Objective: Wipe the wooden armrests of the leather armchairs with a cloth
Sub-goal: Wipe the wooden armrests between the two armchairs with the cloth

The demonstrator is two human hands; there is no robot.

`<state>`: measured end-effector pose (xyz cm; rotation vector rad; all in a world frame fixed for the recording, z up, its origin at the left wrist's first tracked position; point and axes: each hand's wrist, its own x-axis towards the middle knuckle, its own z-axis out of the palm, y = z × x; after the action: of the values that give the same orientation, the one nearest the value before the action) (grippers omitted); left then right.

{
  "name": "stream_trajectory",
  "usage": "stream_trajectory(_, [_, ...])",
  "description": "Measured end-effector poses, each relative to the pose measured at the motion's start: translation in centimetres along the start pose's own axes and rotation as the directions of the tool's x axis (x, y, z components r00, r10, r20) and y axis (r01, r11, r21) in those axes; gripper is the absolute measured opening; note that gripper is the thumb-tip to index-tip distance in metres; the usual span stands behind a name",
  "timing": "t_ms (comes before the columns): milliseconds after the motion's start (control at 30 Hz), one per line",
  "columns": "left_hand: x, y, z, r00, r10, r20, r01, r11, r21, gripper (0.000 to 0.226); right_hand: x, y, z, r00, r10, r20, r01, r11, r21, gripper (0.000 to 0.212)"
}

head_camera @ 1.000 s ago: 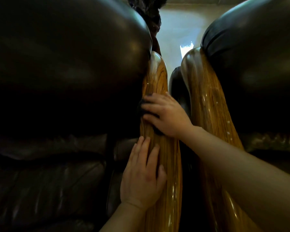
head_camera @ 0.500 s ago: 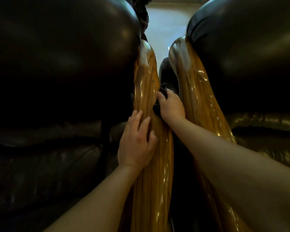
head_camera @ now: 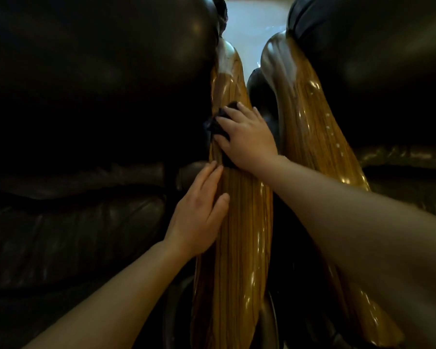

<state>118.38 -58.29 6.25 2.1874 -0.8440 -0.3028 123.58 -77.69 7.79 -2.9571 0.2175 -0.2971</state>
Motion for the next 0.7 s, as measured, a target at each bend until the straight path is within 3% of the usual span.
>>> stream_trajectory(167, [-1.6,-0.9,-0.9,0.996,-0.008,-0.093,0.004,0.999,-0.040,0.059,-9.2,-2.4,1.1,0.985,-0.168,-0.035,0.168,0.986,-0.005,0.043])
stream_trajectory(433, [-2.7,-0.8,1.1,0.995,0.091,0.045,-0.100,0.964,0.245,0.055,-23.4,-5.6,3.4,0.954,-0.299,-0.001,0.298,0.949,0.100,0.037])
stream_trajectory(700, [-2.5,-0.4,0.0,0.991,0.075,0.109,-0.101,0.962,0.253,0.054,-30.4,-6.0,4.8,0.839,-0.541,0.058,0.533,0.838,0.113,0.030])
